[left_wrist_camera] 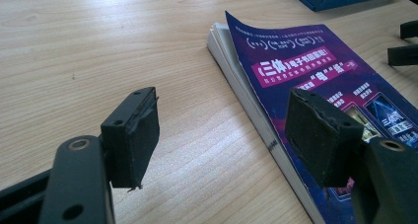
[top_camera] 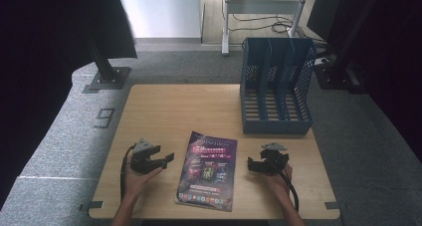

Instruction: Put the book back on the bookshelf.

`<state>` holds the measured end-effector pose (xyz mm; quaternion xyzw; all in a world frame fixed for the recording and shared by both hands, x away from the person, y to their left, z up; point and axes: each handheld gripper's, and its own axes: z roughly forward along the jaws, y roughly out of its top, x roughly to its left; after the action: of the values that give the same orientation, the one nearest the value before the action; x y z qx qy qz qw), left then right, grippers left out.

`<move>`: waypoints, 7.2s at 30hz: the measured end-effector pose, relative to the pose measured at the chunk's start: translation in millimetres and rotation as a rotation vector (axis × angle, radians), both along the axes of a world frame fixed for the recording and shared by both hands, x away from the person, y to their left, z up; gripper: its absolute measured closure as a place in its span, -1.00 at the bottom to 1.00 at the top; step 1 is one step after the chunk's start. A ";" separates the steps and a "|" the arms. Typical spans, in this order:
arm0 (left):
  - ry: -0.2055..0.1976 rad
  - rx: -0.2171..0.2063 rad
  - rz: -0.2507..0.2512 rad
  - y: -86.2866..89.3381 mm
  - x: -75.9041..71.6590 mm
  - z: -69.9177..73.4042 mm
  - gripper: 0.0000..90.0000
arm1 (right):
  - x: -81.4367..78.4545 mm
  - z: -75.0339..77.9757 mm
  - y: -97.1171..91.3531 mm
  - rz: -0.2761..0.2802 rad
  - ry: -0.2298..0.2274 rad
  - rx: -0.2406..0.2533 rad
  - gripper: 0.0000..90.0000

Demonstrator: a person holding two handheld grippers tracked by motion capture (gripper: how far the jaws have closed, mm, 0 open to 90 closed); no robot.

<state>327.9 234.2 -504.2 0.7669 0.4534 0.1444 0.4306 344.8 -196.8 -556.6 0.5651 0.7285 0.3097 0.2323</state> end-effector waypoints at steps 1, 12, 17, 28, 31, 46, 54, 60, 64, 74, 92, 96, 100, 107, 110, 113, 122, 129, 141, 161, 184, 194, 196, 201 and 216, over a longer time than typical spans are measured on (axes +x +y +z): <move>0.004 0.003 -0.002 -0.5 0.6 -0.8 -0.35 | 0.1 0.3 -0.5 0.003 0.002 0.001 -1.00; 0.001 0.010 -0.013 -5.2 0.1 -2.7 -0.36 | -1.7 4.3 -2.7 -0.019 -0.001 0.020 -0.94; 0.008 0.009 -0.006 -2.5 1.5 -3.1 -0.36 | -2.8 8.8 -4.5 -0.011 -0.022 0.048 -0.91; 0.005 -0.022 0.020 3.8 1.4 -0.4 -0.35 | -7.0 25.9 4.1 0.031 -0.085 0.081 -0.86; 0.007 -0.022 0.026 4.7 2.0 -0.9 -0.34 | -8.9 33.3 7.2 0.049 -0.112 0.098 -0.82; 0.016 -0.021 0.031 5.7 2.1 -0.6 -0.34 | -9.5 63.9 32.3 0.141 -0.188 0.114 -0.80; 0.017 -0.026 0.029 5.9 2.1 -0.4 -0.34 | -5.7 64.6 43.7 0.168 -0.186 0.134 -0.78; 0.018 -0.026 0.019 4.3 2.0 -0.9 -0.34 | -3.2 62.2 56.3 0.197 -0.174 0.142 -0.77; 0.016 -0.029 0.016 4.6 1.6 -0.2 -0.34 | 0.1 58.0 67.2 0.211 -0.158 0.162 -0.76; 0.019 -0.016 0.007 1.4 2.0 -2.2 -0.35 | 3.7 35.4 89.1 0.246 -0.101 0.134 -0.76; 0.024 0.000 -0.011 -4.3 2.0 -5.5 -0.35 | 3.9 6.9 100.7 0.240 -0.068 0.050 -0.74; 0.024 0.001 -0.013 -5.1 1.8 -5.6 -0.35 | 6.0 4.9 97.5 0.230 -0.043 0.082 -0.76; 0.026 0.001 -0.016 -6.6 1.9 -6.5 -0.35 | 6.9 4.0 96.1 0.224 -0.031 0.097 -0.76; 0.015 0.021 -0.038 -21.3 0.5 -11.2 -0.35 | 7.0 2.9 92.4 0.233 -0.030 0.111 -0.73; 0.028 0.026 -0.043 -25.4 2.2 -12.8 -0.37 | 6.4 2.7 92.3 0.231 -0.033 0.111 -0.71; 0.039 0.016 -0.015 -28.1 7.1 -16.0 -0.36 | 6.1 2.8 92.4 0.229 -0.033 0.110 -0.71; 0.059 0.037 -0.037 -50.8 20.2 -22.3 -0.37 | 5.1 2.9 92.7 0.223 -0.034 0.111 -0.70; 0.066 0.087 -0.047 -67.0 31.4 -32.7 -0.38 | 5.2 2.9 92.3 0.225 -0.033 0.111 -0.69; 0.088 0.083 -0.089 -81.6 33.0 -42.0 -0.39 | 5.0 2.9 92.2 0.225 -0.033 0.110 -0.69; 0.108 0.027 -0.053 -81.8 29.5 -42.2 -0.31 | 4.2 2.9 92.6 0.220 -0.034 0.109 -0.68; 0.087 -0.107 -0.087 -76.4 19.0 -25.8 -0.23 | 3.0 3.0 92.7 0.215 -0.039 0.108 -0.66; 0.071 -0.155 -0.144 -78.0 15.4 -17.3 -0.16 | 1.5 3.3 93.7 0.213 -0.048 0.099 -0.64; 0.087 -0.171 -0.147 -76.8 18.4 -19.9 -0.16 | 1.5 3.3 93.7 0.213 -0.048 0.099 -0.64; 0.095 -0.151 -0.148 -79.8 23.2 -21.9 -0.16 | 1.6 3.3 93.7 0.214 -0.048 0.099 -0.64; 0.141 -0.084 -0.119 -92.0 50.3 -31.2 -0.04 | 1.6 3.3 93.6 0.213 -0.047 0.100 -0.65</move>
<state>378.2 142.2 -535.4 0.7820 0.4420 0.0452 0.4371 346.5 -103.3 -553.3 0.4877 0.7625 0.3820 0.1866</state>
